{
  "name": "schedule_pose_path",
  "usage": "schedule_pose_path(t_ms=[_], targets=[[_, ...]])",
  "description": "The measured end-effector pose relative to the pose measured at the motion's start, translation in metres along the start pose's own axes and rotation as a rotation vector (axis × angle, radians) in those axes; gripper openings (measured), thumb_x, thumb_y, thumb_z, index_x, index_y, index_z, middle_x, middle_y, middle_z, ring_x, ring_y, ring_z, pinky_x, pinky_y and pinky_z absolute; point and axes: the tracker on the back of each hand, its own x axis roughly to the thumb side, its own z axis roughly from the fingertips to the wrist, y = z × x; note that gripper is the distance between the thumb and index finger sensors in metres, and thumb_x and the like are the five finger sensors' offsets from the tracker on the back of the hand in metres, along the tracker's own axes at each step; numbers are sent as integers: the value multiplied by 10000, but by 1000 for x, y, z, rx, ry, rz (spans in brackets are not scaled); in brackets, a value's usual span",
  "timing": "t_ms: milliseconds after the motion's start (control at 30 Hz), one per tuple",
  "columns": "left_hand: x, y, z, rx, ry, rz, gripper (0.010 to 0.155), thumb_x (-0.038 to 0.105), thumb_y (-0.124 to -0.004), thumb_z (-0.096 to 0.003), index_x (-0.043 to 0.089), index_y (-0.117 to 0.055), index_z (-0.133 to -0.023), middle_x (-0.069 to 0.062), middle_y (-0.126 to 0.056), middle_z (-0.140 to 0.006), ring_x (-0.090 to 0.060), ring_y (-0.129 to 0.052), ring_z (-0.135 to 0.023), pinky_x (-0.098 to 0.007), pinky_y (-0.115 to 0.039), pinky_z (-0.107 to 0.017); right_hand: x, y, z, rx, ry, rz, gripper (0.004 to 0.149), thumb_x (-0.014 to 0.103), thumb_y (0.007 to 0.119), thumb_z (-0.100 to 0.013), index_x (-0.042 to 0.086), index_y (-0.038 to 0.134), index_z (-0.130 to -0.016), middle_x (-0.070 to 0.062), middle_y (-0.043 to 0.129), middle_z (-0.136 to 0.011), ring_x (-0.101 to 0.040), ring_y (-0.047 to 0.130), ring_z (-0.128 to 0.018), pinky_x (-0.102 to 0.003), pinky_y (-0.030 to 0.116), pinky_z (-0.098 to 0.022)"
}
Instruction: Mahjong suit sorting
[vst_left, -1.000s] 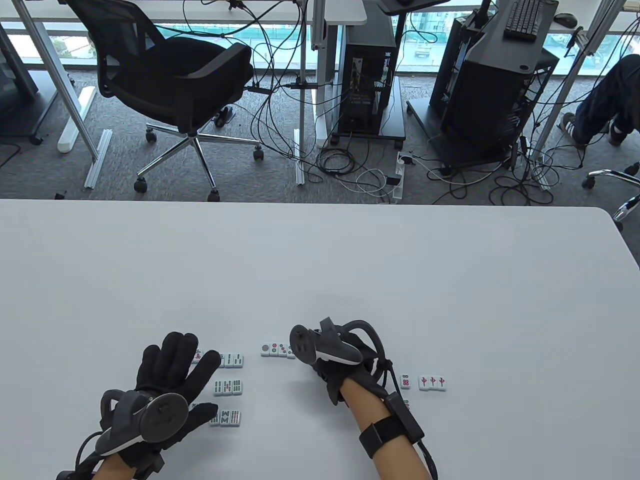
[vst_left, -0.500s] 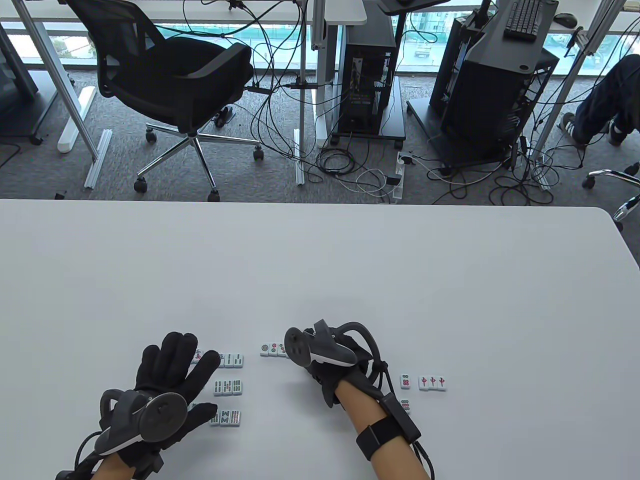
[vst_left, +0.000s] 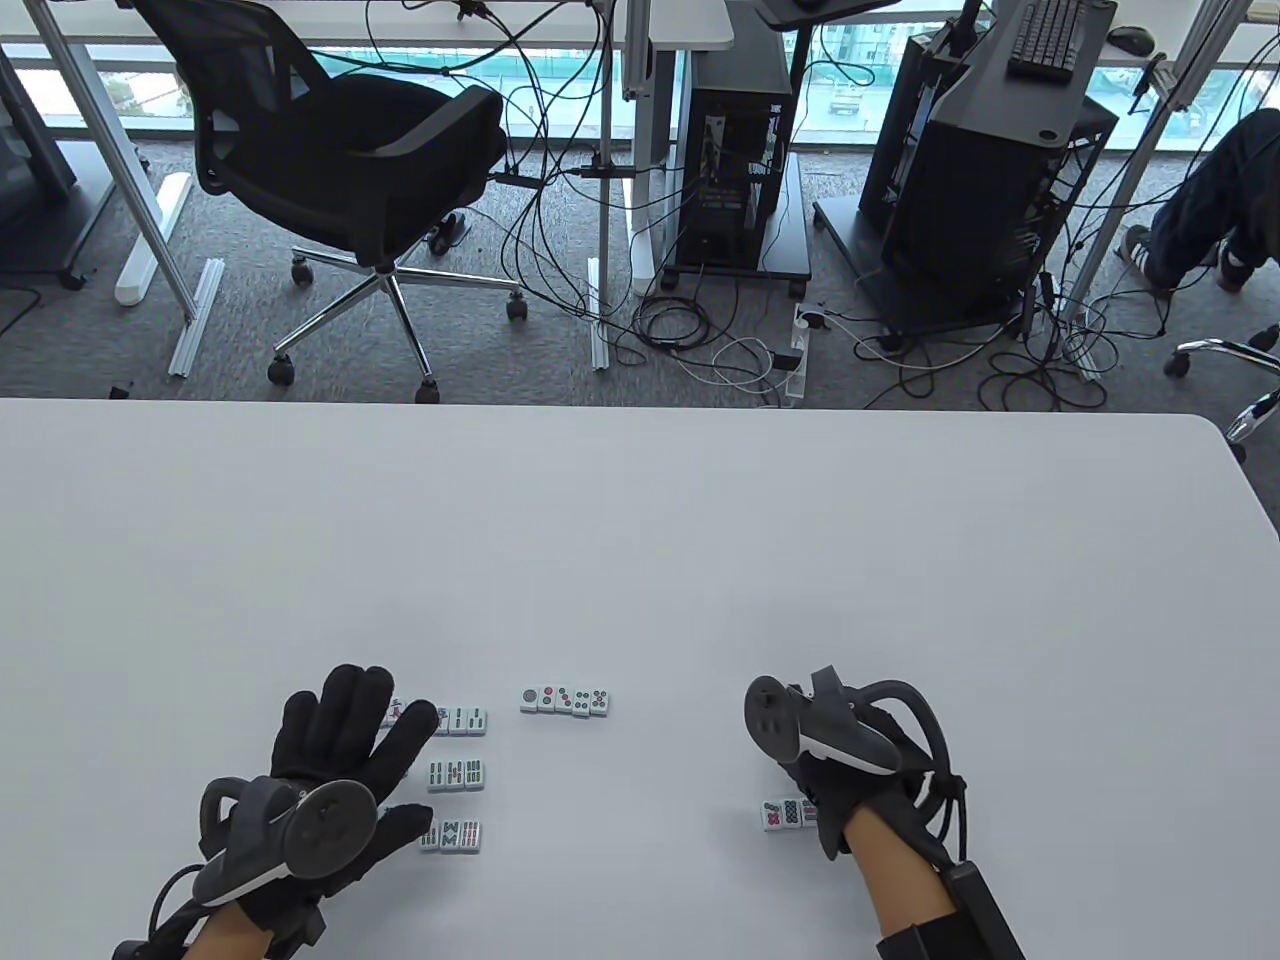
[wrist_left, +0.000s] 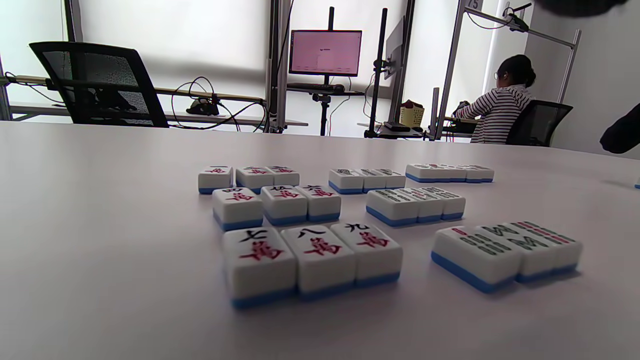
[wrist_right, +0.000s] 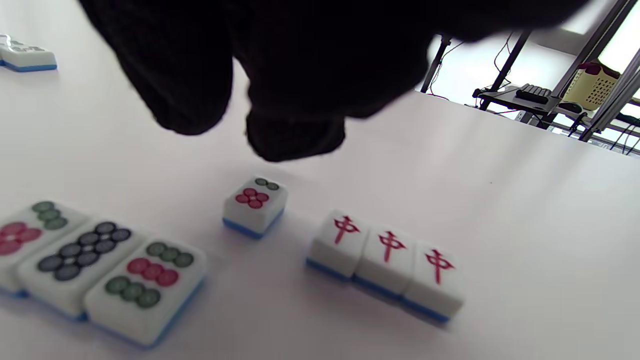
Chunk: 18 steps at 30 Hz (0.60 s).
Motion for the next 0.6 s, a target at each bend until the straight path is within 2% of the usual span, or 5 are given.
schedule_pose_path(t_ms=[133,367,433,467,600], targets=[[1,0,0,1,3,-6,850,729,-606,-371,478,-158,-1048,131,129,-1087,-196,102,-1094,-554,-70,-802,-3,13,2,33,12,43,617,373,854,-436,110,711,-975,-37,965,-502,-127,897,-172,-247,807,-107],[0,0,0,1,3,-3,850,730,-606,-371,478,-157,-1048,130,130,-1087,-197,105,-1093,-555,-68,-802,9,26,-8,44,-1,121,596,359,854,-435,120,723,-965,-31,963,-477,-118,888,-153,-243,799,-91],[0,1,0,4,2,1,849,730,-605,-371,479,-158,-1048,134,130,-1087,-195,104,-1094,-555,-68,-802,12,29,-11,35,-15,126,578,343,853,-437,87,728,-940,-25,960,-468,-114,884,-157,-243,800,-89],[-1,0,0,5,2,3,850,730,-605,-371,479,-157,-1048,133,129,-1087,-196,104,-1094,-554,-68,-803,13,28,-13,20,-18,126,572,340,860,-430,79,745,-926,-27,962,-464,-115,885,-142,-244,798,-85],[-1,-1,-1,3,2,7,848,730,-605,-372,479,-160,-1048,135,128,-1088,-193,102,-1095,-554,-69,-803,16,20,-20,80,-8,89,572,347,867,-432,76,759,-923,-29,962,-471,-117,885,-158,-245,800,-92]])
